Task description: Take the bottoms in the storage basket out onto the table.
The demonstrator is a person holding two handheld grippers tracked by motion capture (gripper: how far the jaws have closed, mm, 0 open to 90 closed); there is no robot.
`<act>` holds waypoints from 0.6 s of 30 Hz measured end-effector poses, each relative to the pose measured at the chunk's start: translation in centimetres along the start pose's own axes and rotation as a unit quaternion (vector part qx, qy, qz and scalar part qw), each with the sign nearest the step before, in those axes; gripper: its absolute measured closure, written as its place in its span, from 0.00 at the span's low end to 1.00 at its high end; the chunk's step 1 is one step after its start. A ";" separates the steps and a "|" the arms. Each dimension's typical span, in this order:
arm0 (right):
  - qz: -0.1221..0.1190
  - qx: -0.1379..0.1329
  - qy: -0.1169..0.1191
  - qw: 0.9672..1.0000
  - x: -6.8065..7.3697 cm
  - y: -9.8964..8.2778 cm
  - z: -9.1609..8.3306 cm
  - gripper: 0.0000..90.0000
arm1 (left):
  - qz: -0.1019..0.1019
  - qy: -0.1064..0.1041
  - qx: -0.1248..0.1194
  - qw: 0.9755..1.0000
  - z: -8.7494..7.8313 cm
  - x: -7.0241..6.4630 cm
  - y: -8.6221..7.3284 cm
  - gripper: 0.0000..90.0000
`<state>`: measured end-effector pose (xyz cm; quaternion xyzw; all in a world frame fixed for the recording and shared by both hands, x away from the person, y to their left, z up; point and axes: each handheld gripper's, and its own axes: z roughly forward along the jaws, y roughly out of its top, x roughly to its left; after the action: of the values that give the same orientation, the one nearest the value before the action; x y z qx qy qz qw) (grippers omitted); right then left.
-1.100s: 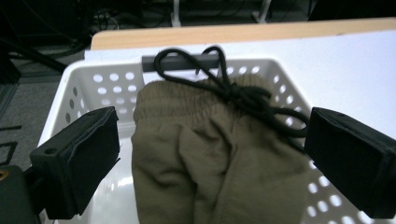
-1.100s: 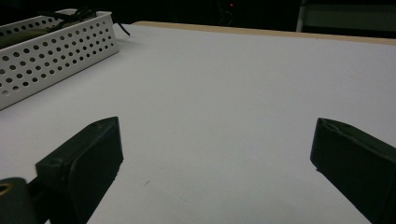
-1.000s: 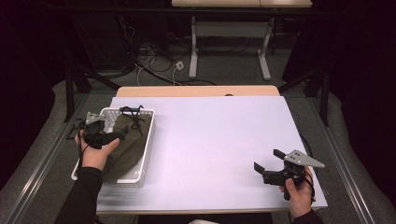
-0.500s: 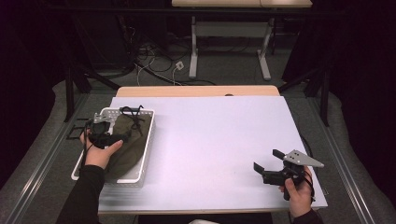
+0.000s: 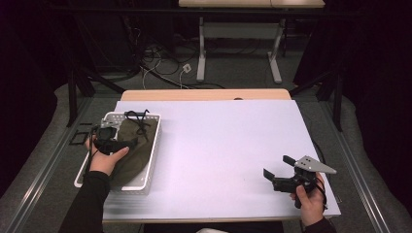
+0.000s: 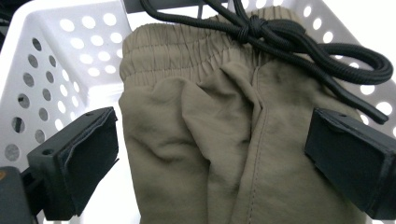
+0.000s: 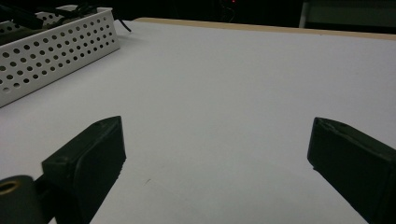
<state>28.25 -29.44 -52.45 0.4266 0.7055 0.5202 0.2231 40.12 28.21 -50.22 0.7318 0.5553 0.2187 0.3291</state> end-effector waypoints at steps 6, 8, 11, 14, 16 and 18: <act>-0.001 0.002 0.000 1.000 0.0 0.0 0.0 0.05 | -0.006 0.000 0.004 1.000 0.4 0.1 -0.3 0.02; -0.001 0.004 0.002 1.000 0.0 0.0 0.0 0.05 | -0.010 -0.003 0.009 1.000 0.6 0.2 -0.4 0.01; -0.003 0.004 0.001 1.000 0.0 0.0 0.1 0.05 | -0.016 -0.004 0.014 1.000 0.8 0.3 -0.4 0.00; -0.003 0.005 0.001 1.000 0.0 0.0 0.1 0.05 | -0.021 -0.006 0.018 1.000 0.9 0.5 -0.4 0.00; -0.003 0.005 0.002 1.000 0.0 0.0 0.1 0.05 | -0.025 -0.005 0.019 0.999 1.0 0.6 -0.4 0.00; -0.003 0.005 0.002 1.000 0.0 0.0 0.1 0.05 | -0.029 -0.004 0.023 0.999 1.1 0.7 -0.5 0.00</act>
<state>28.29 -29.37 -52.50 0.4244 0.7097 0.5168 0.2216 40.77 28.68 -51.35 0.7237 0.5800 0.1929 0.3204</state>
